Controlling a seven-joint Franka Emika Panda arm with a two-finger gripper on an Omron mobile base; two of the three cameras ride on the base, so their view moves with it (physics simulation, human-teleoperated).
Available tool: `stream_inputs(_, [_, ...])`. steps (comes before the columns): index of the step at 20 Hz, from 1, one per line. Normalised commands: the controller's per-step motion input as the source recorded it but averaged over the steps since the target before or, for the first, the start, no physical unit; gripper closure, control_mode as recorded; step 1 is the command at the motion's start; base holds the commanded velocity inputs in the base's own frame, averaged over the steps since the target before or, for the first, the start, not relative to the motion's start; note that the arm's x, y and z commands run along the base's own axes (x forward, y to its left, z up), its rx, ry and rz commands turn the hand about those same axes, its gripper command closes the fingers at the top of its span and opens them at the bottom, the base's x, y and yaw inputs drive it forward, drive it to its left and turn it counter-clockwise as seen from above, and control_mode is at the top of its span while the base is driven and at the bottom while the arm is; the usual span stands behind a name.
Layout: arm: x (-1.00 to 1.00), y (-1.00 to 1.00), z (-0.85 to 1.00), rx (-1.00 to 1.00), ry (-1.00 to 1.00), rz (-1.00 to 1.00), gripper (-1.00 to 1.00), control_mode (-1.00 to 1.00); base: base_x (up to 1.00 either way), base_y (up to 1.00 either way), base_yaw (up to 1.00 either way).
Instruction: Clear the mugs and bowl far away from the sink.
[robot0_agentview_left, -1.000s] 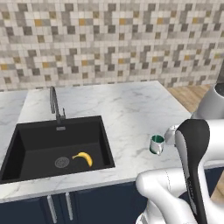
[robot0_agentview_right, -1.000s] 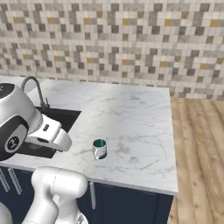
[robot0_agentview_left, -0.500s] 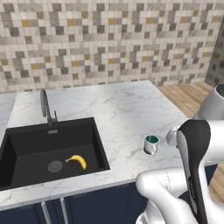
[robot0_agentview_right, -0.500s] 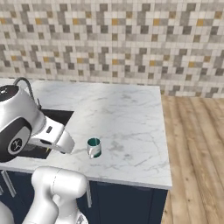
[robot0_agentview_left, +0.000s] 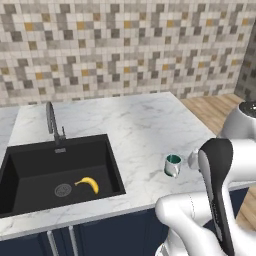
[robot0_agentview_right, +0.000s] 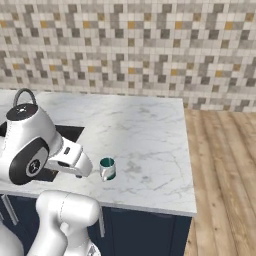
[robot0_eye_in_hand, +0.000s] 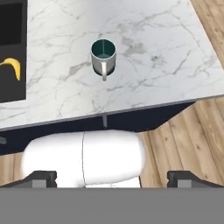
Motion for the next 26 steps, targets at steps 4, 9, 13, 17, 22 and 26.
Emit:
stream_inputs(4, [0.38,0.00,-0.16,0.00,0.00,0.07,-1.00,-1.00,0.00,0.00,0.00])
stream_inputs(9, [0.37,0.00,-0.31,0.00,0.00,0.06,-1.00,-1.00,0.00,0.00,0.00])
stream_inputs(13, [0.38,0.00,-0.44,0.00,0.00,0.03,-1.00,-1.00,0.00,0.00,0.00])
stream_inputs(17, [0.41,0.00,-0.49,0.00,0.00,0.02,-1.00,-1.00,0.00,0.00,0.00])
stream_inputs(22, [0.37,0.00,-0.50,0.00,0.00,0.00,-1.00,-1.00,0.00,0.00,0.00])
stream_inputs(26, [0.30,-0.01,-0.49,0.00,0.00,0.00,-1.00,-1.00,0.00,0.00,0.00])
